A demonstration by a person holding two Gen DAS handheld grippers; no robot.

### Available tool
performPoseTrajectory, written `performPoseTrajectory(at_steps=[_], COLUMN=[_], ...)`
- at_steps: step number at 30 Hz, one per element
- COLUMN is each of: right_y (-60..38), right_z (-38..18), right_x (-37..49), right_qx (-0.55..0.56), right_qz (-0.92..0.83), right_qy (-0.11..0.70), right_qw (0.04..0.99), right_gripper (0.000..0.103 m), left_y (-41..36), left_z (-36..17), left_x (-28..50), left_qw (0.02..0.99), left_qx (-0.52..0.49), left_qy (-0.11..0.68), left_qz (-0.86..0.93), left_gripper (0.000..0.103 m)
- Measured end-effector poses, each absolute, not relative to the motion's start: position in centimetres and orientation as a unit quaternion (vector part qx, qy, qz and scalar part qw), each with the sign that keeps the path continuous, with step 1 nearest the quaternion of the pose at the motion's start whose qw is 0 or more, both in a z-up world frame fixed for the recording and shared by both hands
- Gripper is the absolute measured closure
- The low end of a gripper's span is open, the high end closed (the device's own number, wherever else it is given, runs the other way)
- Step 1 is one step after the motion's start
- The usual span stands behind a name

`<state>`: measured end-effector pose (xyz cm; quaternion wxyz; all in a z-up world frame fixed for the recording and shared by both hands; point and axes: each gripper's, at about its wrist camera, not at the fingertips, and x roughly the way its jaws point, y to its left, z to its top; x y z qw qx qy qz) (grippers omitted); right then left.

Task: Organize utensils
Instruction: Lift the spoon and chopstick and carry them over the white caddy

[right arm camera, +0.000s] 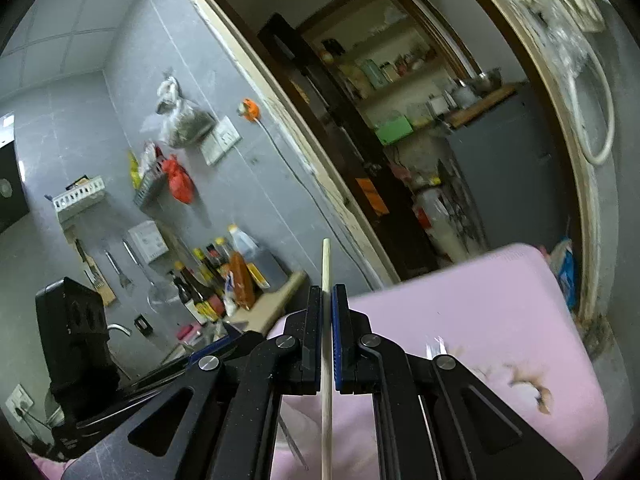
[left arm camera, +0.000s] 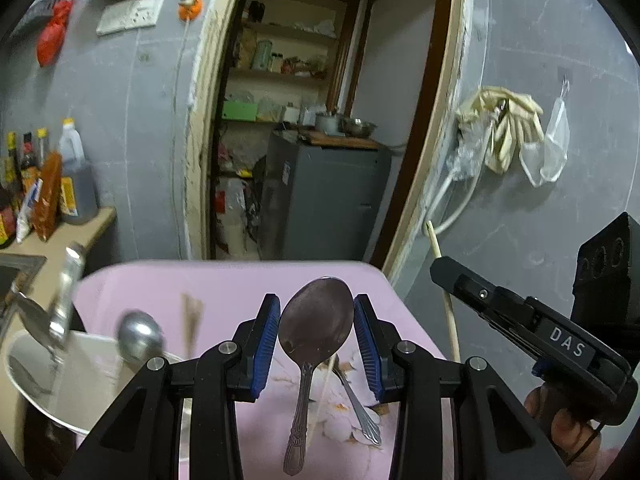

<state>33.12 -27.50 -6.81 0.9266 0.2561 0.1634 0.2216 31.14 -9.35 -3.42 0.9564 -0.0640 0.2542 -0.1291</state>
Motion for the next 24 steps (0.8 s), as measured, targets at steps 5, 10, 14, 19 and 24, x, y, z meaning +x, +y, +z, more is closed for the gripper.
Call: performPoseTrajectory(at_steps=[5,10,14,19,24], right_y=[-25.3,-21.8,-18.9,-14.9,-11.9], right_z=[-3.3,-0.6,0.6,1.4,0.5], right_x=[33.9,34.8,34.9,34.8,33.9], right_qx=[0.256,0.258,0.252,0.244,0.237], right_qz=[0.234,0.240,0.239,0.234,0.210], right_qy=[0.121,0.074,0.042,0.012,-0.017], right_qw=[0.930,0.933,0.937,0.941,0.948], right_gripper=[0.099,0.099,0.099,0.099,0.099], left_y=[-6.8,-3.0,0.2,4.3,8.3], left_z=[-0.1,2.9,4.2,5.0,4.2], left_x=[30.4,30.1,29.9,29.9,30.1], left_qw=[0.962,0.967,0.971,0.976,0.978], left_qx=[-0.071,-0.087,-0.092,-0.093,-0.111], left_qy=[0.232,0.214,0.200,0.185,0.174], left_qz=[-0.123,-0.108,-0.090,-0.062,-0.037], left_gripper=[0.067,0.067,0.067,0.067,0.067])
